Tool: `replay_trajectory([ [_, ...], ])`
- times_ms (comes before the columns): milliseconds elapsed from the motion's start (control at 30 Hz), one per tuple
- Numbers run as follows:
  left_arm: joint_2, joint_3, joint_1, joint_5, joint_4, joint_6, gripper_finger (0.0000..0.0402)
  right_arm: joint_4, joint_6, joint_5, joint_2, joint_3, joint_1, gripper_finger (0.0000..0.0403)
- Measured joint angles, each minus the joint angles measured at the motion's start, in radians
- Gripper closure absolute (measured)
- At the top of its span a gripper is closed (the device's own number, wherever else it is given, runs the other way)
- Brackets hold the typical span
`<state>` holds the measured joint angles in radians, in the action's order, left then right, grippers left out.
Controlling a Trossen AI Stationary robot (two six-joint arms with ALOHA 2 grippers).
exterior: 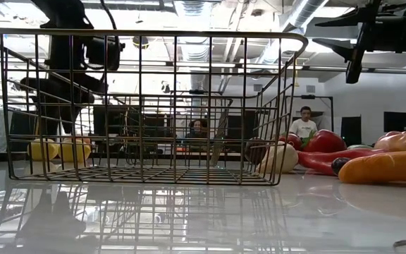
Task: Sort produce into baskets
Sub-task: Put the right yellow lemon into the top wire basket
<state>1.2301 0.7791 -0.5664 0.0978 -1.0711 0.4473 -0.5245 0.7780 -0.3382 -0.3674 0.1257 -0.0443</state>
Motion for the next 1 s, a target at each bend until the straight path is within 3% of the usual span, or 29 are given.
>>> replay_trajectory([
  [200,0.0,0.003,0.007,0.003,0.046,0.048,0.0067,0.015,0.001,0.0,0.0,0.0,-0.011,0.0241],
  [467,0.0,-0.027,-0.015,-0.007,0.116,0.135,0.0067,0.018,0.001,0.0,0.0,0.0,-0.007,0.0241],
  [767,-0.003,-0.11,-0.02,0.038,0.127,0.108,0.0089,0.026,0.0,0.0,0.0,0.0,-0.003,0.0241],
  [1000,-0.003,-0.112,-0.02,0.038,0.135,0.102,0.0154,0.025,0.0,0.0,0.0,0.0,-0.004,0.0241],
])
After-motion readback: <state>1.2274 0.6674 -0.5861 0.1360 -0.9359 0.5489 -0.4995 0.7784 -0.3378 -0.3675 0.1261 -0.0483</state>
